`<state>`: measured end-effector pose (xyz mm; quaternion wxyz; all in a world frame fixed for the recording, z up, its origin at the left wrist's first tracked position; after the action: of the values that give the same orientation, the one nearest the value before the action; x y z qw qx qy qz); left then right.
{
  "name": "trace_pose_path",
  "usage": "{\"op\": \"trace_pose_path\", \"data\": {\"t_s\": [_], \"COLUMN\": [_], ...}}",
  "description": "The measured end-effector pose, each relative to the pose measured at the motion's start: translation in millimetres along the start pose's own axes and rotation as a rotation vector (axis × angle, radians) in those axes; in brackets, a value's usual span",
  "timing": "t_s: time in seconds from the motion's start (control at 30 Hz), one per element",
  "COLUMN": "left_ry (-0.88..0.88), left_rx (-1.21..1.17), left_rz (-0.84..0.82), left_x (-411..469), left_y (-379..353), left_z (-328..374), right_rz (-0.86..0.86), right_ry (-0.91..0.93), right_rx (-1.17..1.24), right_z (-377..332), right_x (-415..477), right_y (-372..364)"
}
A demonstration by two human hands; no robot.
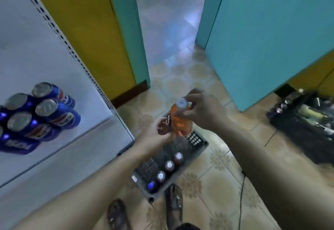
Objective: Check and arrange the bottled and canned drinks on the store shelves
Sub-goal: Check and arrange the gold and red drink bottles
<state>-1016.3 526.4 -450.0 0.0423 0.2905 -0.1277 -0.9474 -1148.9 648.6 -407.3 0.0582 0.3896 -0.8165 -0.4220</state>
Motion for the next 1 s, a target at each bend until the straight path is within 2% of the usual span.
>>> {"op": "trace_pose_path", "data": {"t_s": [0.13, 0.27, 0.53, 0.77, 1.0], "left_ry": [0.212, 0.313, 0.365, 0.388, 0.408], "left_rx": [0.185, 0.255, 0.438, 0.458, 0.472], "left_rz": [-0.026, -0.089, -0.155, -0.165, -0.173], "left_x": [60.0, 121.6, 232.1, 265.0, 253.9], "left_y": [-43.7, -75.5, -126.7, -142.3, -141.5], "left_z": [-85.2, -154.5, -273.0, -319.2, -309.9], "right_rz": [-0.038, -0.069, -0.311, -0.539, -0.545], "right_ry": [-0.207, -0.335, -0.35, -0.325, -0.389], "right_rx": [0.032, 0.022, -0.259, -0.492, -0.497], "right_z": [104.9, 199.0, 346.9, 392.1, 385.2], "right_x": [16.9, 37.9, 98.8, 115.3, 119.1], "right_y": [-87.5, -170.3, -313.4, -387.2, -379.8]}}
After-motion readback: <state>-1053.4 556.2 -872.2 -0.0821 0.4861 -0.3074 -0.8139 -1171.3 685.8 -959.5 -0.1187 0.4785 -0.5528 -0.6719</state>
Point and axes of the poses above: each hand's wrist, its own x-axis towards the middle knuckle, its own y-axis out of the back of the hand, z = x × y, the point moved 1 cm from there along x, towards the middle knuckle, and after that the axes turned 7 degrees about -z, right-handed, at the moved point
